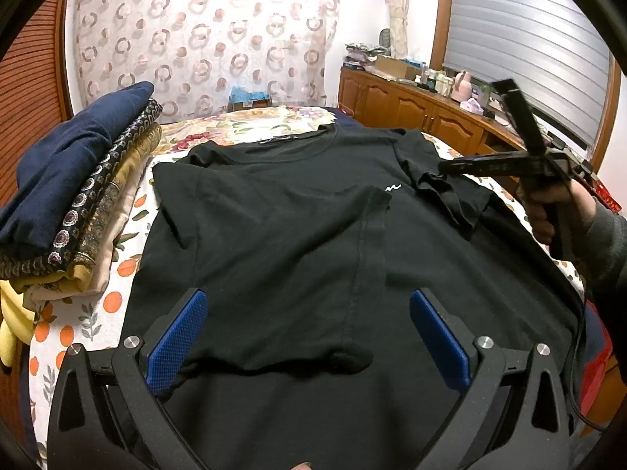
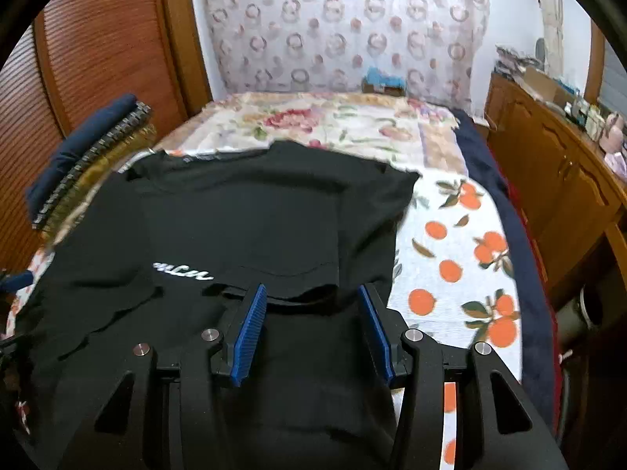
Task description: Fold small clothes
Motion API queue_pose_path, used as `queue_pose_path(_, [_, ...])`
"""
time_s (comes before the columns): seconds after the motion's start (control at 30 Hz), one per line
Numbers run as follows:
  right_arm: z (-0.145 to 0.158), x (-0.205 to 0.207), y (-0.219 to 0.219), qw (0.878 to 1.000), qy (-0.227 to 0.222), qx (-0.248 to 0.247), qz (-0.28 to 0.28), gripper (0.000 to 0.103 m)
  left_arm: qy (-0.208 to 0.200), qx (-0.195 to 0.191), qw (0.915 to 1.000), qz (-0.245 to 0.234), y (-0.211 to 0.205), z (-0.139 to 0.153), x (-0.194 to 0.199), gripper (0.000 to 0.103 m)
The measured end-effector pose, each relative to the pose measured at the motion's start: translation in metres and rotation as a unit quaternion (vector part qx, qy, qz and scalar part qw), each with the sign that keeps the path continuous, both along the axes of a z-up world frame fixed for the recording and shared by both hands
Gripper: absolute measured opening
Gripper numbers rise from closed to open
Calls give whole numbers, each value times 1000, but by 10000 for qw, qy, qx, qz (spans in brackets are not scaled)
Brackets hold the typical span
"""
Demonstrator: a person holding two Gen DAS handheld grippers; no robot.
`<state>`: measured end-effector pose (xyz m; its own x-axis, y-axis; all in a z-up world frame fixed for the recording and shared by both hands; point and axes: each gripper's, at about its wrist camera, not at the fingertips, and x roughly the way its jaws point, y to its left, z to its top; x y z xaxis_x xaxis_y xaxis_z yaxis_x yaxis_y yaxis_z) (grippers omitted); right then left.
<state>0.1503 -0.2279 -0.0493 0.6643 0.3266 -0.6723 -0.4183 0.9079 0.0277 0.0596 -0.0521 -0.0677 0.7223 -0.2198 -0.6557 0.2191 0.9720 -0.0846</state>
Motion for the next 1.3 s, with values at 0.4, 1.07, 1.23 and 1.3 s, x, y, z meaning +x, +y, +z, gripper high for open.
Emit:
queue_pose_path(0.4, [21, 21, 35, 9989, -398, 160, 199, 4, 103, -8, 9997, 199, 24, -1, 18, 103])
queue_pose_path(1.07, [39, 18, 63, 9960, -632, 52, 635, 8, 183, -23, 9994, 282, 34, 2, 43, 103])
queue_pose_path(1.23, [36, 20, 69, 9964, -485, -120, 691, 8, 203, 2, 9995, 236, 33, 1, 47, 103])
queue_pose_path(1.3, [34, 23, 71, 9967, -436, -287, 630, 13, 219, -17, 9995, 231, 34, 1, 49, 103])
